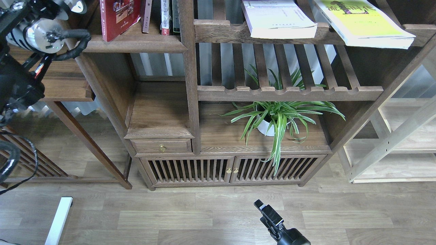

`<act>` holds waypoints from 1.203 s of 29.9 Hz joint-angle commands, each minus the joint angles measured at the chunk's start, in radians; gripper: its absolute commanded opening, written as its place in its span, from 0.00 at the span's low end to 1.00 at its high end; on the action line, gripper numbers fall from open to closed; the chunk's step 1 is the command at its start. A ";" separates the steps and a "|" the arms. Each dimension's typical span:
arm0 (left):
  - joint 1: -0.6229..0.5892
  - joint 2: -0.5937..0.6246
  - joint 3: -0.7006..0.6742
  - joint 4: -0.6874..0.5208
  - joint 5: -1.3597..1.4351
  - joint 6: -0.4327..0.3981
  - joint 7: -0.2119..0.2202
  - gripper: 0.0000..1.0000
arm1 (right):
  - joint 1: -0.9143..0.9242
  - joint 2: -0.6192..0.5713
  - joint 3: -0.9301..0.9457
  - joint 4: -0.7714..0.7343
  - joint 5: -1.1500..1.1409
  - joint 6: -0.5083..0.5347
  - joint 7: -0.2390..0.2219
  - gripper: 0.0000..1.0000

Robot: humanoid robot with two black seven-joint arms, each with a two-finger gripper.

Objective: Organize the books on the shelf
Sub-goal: 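Release the red book and withdraw the left gripper from the top shelf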

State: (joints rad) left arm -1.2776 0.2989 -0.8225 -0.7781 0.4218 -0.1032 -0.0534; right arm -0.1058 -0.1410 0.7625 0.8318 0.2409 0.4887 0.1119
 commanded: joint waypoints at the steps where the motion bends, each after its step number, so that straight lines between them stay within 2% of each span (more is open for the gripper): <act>1: -0.022 -0.033 -0.018 0.014 0.000 0.016 0.001 0.43 | -0.002 0.000 0.000 0.000 0.000 0.000 0.000 1.00; 17: -0.035 -0.052 -0.101 -0.010 -0.006 0.025 -0.005 0.43 | 0.000 0.001 0.001 -0.008 0.001 0.000 0.000 1.00; 25: -0.014 -0.018 -0.149 -0.087 -0.020 0.020 0.004 0.44 | 0.009 -0.002 0.012 -0.033 0.009 0.000 0.000 1.00; 31: 0.058 0.032 -0.155 -0.246 -0.043 0.022 0.015 0.44 | 0.031 0.001 0.018 -0.057 0.011 0.000 0.000 1.00; 33: 0.107 0.058 -0.164 -0.295 -0.044 0.017 0.009 0.44 | 0.043 0.015 0.018 -0.074 0.011 0.000 0.002 1.00; 36: 0.237 0.104 -0.202 -0.444 -0.046 0.017 0.010 0.44 | 0.060 0.047 0.018 -0.089 0.011 0.000 0.003 1.00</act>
State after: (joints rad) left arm -1.1488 0.3624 -0.9931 -1.0982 0.3770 -0.0846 -0.0419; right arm -0.0595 -0.1193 0.7809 0.7561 0.2518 0.4887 0.1139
